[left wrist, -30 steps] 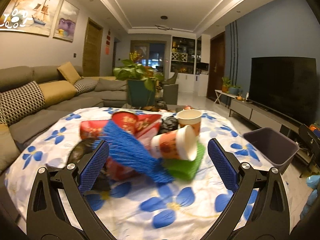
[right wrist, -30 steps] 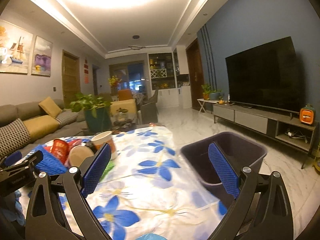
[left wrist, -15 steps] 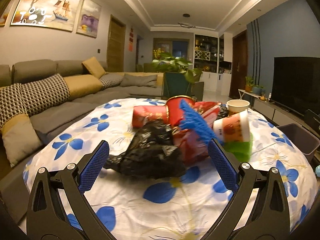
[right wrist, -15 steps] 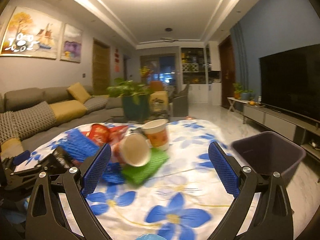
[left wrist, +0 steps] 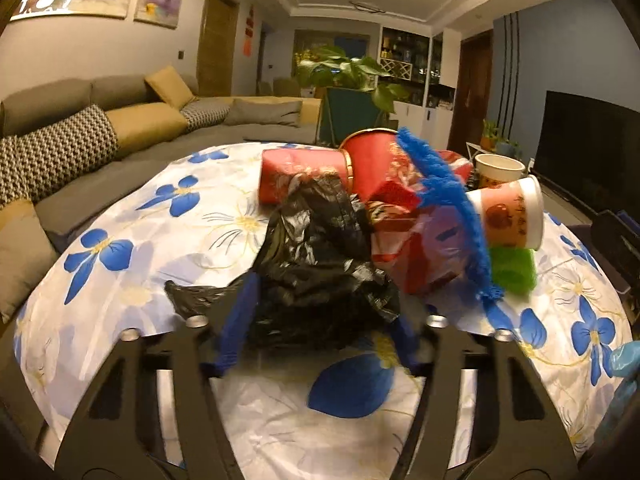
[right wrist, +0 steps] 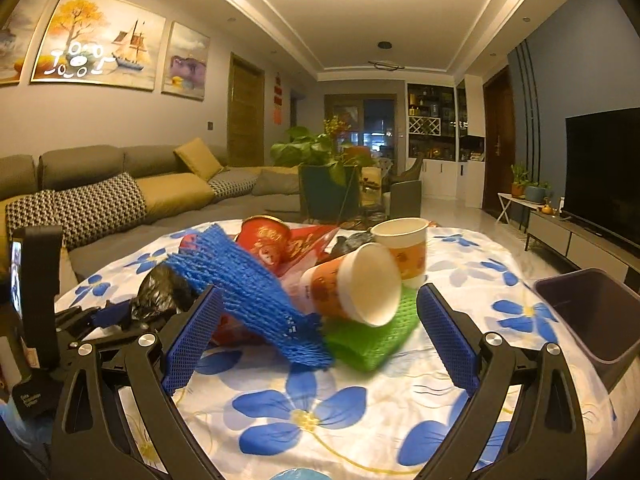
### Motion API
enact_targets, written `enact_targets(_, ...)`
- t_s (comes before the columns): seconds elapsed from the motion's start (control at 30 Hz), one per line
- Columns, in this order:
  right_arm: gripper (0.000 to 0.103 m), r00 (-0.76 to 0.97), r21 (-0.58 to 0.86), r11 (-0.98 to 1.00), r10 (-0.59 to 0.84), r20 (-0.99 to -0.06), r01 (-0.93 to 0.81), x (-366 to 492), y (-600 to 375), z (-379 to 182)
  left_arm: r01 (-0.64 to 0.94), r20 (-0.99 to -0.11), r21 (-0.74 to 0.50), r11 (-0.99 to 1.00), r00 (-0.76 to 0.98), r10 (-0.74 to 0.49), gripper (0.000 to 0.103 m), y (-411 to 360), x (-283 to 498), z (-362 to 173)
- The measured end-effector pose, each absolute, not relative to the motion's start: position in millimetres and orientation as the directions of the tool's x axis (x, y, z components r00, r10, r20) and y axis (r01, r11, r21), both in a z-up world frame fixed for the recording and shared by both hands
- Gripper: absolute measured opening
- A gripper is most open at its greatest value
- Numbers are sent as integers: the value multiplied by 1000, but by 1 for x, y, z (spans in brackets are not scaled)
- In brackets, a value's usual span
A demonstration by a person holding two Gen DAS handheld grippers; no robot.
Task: Collect trash
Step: 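Grasp the black plastic bag with the left gripper while the right gripper grasps the blue foam net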
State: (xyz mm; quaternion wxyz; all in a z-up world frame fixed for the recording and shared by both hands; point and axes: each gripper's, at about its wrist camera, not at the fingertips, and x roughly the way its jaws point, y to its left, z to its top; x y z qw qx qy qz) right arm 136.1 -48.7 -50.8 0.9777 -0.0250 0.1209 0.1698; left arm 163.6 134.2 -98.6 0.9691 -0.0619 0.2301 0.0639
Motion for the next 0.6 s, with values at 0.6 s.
enact_targets(0.6, 73, 845, -15, 889, 429, -321, -457, 170, 19, -61, -210, -358, -217, 953, 926, 122, 4, 173, 139, -69)
